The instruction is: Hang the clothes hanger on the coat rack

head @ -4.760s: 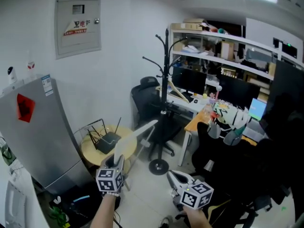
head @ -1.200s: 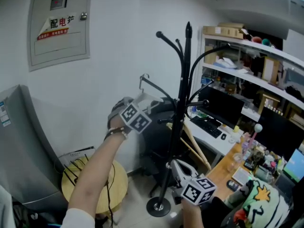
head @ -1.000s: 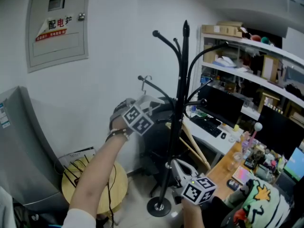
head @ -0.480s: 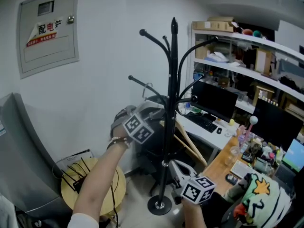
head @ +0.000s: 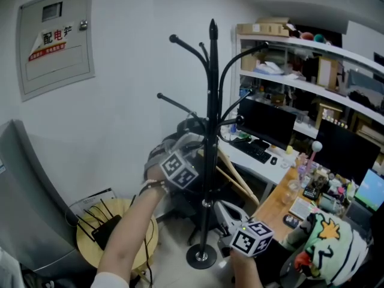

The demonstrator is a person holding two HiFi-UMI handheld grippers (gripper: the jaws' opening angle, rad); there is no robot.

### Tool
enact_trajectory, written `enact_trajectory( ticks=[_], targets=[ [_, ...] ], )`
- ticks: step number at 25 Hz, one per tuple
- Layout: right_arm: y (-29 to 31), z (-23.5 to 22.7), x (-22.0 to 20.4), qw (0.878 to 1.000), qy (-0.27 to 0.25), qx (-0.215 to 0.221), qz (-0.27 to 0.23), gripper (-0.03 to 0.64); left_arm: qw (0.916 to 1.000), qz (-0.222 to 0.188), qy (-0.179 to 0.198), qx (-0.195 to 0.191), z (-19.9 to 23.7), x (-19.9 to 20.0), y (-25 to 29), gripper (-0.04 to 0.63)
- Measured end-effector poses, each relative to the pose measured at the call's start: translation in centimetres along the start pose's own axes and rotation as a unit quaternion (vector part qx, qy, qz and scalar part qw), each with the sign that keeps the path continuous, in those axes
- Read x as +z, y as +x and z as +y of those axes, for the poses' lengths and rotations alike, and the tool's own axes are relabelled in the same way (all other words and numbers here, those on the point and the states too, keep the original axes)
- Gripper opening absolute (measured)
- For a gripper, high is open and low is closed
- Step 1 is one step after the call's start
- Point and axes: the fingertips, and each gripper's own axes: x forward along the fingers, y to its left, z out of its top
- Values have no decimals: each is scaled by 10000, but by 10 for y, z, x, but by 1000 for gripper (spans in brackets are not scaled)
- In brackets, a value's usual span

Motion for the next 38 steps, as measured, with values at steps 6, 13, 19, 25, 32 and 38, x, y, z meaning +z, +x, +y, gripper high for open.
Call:
enact_trajectory(
  ticks=[6,13,19,25,32,38],
  targets=[
    [-1,3,-5,10000,27,27,58,8,10000,-45,19,-4,-25,3,-2,123],
    [-1,11,-13,9999,23,77,130,8,9999,8,83,-70,-45,3,0,123],
    [-4,9,-12,9999,39,33,108,9,9998,77,175,-82,-56,0,1,123],
    [-5,7,-12,9999,60,2,129,8,9997,104,224,-93,-70,-3,4,123],
    [-5,3,-15,9998,100,-25,154,8,9999,39,97,-50,-77,0,4,126],
    [-7,3,-12,9998,43,-66,157,8,9997,-117,-105,-161,-81,1,3,132]
  ],
)
